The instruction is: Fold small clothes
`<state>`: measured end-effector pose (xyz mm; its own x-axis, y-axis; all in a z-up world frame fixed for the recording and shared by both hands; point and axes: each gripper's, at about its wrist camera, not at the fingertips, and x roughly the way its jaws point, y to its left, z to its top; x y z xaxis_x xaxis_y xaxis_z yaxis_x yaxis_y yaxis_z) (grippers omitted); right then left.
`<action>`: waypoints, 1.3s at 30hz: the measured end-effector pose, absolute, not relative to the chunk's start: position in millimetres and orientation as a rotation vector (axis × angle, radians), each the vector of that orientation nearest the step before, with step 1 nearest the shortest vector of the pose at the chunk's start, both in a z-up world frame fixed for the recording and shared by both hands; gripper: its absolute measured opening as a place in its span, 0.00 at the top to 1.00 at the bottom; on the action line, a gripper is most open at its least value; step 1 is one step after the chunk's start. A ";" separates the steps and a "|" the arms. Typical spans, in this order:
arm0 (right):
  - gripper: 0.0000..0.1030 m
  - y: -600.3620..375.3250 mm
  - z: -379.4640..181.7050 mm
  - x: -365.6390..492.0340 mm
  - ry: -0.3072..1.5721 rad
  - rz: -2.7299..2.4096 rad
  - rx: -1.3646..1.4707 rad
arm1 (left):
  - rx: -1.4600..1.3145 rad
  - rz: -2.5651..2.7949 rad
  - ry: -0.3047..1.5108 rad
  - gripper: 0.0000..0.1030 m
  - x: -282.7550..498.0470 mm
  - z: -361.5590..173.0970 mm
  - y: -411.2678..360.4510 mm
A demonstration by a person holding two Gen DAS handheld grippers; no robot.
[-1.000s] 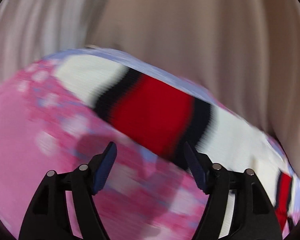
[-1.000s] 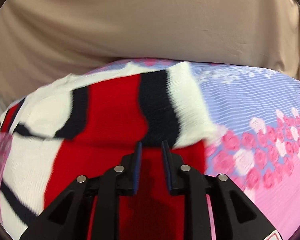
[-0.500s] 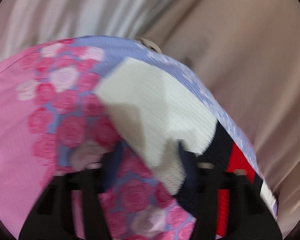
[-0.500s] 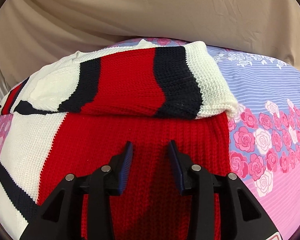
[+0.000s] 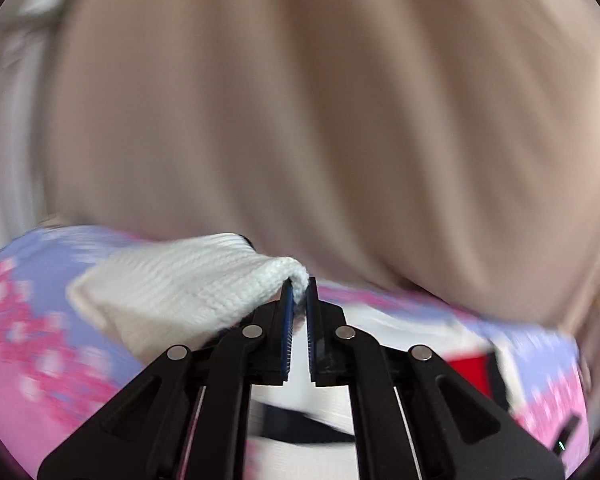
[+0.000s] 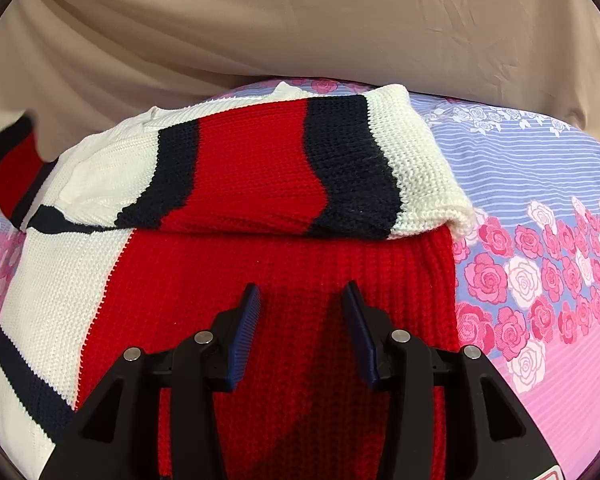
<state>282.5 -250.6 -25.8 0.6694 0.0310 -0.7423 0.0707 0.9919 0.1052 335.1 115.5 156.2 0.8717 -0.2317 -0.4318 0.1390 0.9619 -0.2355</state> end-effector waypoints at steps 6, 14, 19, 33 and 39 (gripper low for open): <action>0.54 -255.9 -23.8 280.1 0.828 -0.005 0.170 | -0.131 -0.375 0.741 0.91 340.2 58.6 -47.7; 0.47 -261.8 -16.7 272.1 0.777 0.028 0.219 | -0.152 -0.344 0.689 0.24 297.8 40.7 -29.6; 0.45 -222.4 11.6 271.2 0.725 0.094 0.094 | -0.202 -0.156 0.589 0.14 275.8 55.8 52.5; 0.84 -101.7 -3.3 378.0 0.810 0.215 -0.175 | -0.403 0.005 0.784 0.33 327.6 -13.0 137.5; 0.87 -241.5 12.9 376.4 0.747 0.192 0.486 | -0.383 -0.009 0.782 0.32 324.2 -16.3 135.8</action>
<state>376.4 -241.5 12.9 0.7228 0.3355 -0.6042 0.0031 0.8727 0.4883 324.2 135.8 -16.3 0.7129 -0.1486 -0.6854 -0.1326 0.9311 -0.3398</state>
